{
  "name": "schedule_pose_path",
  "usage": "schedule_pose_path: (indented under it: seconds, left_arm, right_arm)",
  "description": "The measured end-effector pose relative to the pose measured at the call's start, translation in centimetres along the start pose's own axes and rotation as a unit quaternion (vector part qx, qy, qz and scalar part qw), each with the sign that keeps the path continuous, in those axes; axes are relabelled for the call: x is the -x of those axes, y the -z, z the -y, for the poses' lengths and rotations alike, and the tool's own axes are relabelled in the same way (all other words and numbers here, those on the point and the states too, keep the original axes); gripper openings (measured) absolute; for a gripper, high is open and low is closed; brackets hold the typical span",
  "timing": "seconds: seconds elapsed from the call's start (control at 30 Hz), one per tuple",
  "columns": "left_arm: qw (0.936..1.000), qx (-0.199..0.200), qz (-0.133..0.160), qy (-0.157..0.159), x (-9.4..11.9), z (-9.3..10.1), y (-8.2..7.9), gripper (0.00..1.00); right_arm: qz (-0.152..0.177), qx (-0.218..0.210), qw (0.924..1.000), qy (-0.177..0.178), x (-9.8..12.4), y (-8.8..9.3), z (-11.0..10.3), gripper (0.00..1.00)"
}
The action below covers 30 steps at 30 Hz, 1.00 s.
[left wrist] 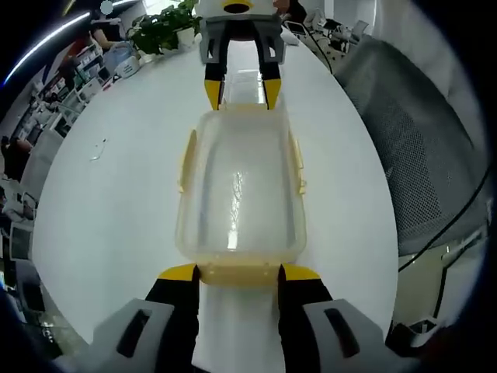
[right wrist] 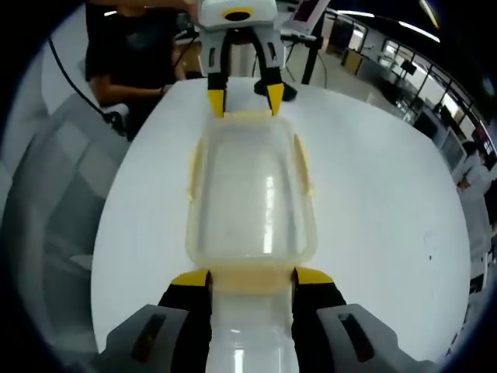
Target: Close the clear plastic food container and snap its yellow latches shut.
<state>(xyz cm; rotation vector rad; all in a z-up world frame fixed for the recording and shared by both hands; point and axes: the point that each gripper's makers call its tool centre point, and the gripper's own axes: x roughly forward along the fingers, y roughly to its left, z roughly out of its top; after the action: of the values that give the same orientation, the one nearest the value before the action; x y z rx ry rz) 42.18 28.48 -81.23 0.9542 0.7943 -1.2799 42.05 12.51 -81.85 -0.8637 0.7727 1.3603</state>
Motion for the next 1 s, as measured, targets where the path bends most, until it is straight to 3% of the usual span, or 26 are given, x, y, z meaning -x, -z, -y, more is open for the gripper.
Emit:
schedule_pose_path:
  seconds: [0.63, 1.0]
  left_arm:
    - [0.9999, -0.003, 0.005, -0.011, 0.7, 0.2, -2.0, 0.39]
    - [0.9999, 0.001, 0.015, -0.006, 0.4, 0.9, -4.0, 0.39]
  right_arm:
    - [0.004, 0.003, 1.0000, -0.002, 2.0, 0.6, -0.1, 0.38]
    - [-0.004, 0.004, 1.0000, -0.002, 3.4, 2.1, -0.6, 0.38]
